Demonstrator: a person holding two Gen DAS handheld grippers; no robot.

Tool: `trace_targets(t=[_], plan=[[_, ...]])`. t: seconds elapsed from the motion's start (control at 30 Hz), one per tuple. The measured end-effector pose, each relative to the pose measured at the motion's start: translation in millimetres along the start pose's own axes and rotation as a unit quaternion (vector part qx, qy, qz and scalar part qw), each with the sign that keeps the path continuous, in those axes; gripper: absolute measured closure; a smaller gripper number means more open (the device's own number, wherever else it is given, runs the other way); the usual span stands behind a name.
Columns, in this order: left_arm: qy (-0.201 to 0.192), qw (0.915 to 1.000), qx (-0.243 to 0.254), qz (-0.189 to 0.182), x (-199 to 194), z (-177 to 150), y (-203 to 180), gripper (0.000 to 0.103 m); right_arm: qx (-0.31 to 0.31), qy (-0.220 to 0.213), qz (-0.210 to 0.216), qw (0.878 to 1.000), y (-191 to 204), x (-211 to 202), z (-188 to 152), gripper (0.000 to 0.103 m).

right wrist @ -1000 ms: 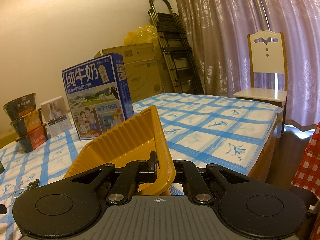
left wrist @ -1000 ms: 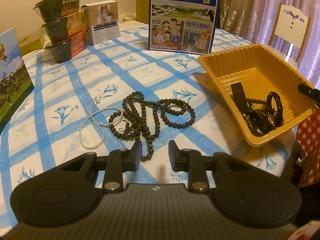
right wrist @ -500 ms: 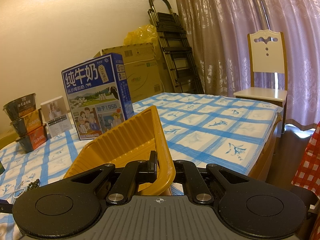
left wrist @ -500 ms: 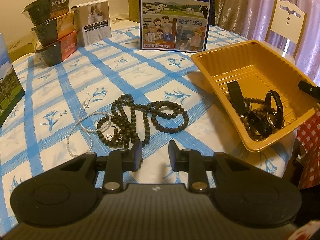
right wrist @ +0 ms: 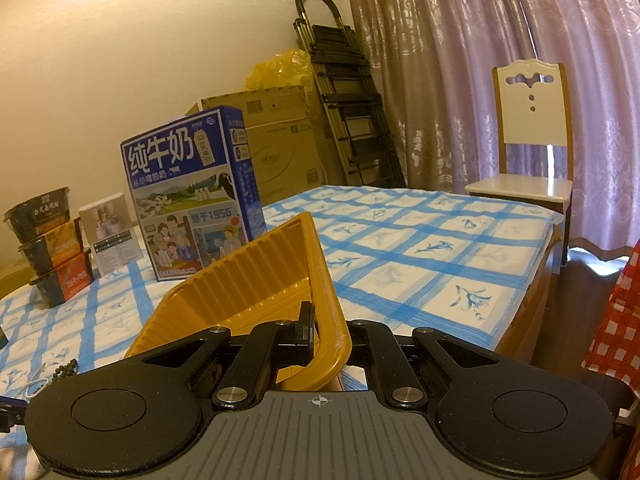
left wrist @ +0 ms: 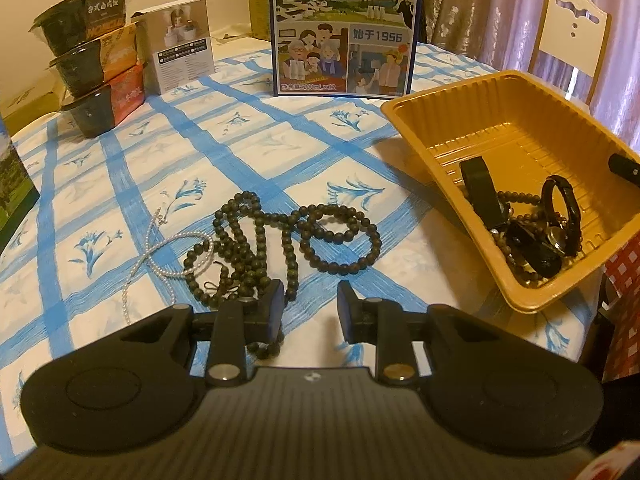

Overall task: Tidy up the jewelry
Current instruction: 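Close the left tool on a dark bead strand in the pile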

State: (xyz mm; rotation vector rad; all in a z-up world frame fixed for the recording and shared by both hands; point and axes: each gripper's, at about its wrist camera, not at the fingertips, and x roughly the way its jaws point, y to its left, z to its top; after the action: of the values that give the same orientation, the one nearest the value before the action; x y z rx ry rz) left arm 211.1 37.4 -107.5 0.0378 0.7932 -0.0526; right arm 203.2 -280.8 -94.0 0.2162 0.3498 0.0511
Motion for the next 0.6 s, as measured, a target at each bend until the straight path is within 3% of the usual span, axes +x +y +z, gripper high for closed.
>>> trace_targets(t=[0.4,0.6], plan=[[-0.020,0.9988,0.044,0.003,43.8,27.2,-3.6,0.078,0.000,0.000,-0.003,1.000,-2.1,0.6,-2.2,0.096],[-0.006,0.9982,0.060,0.005,66.4,29.7,-4.6,0.083,0.000,0.000,-0.003,1.000,-1.5,0.3,-1.9,0.096]])
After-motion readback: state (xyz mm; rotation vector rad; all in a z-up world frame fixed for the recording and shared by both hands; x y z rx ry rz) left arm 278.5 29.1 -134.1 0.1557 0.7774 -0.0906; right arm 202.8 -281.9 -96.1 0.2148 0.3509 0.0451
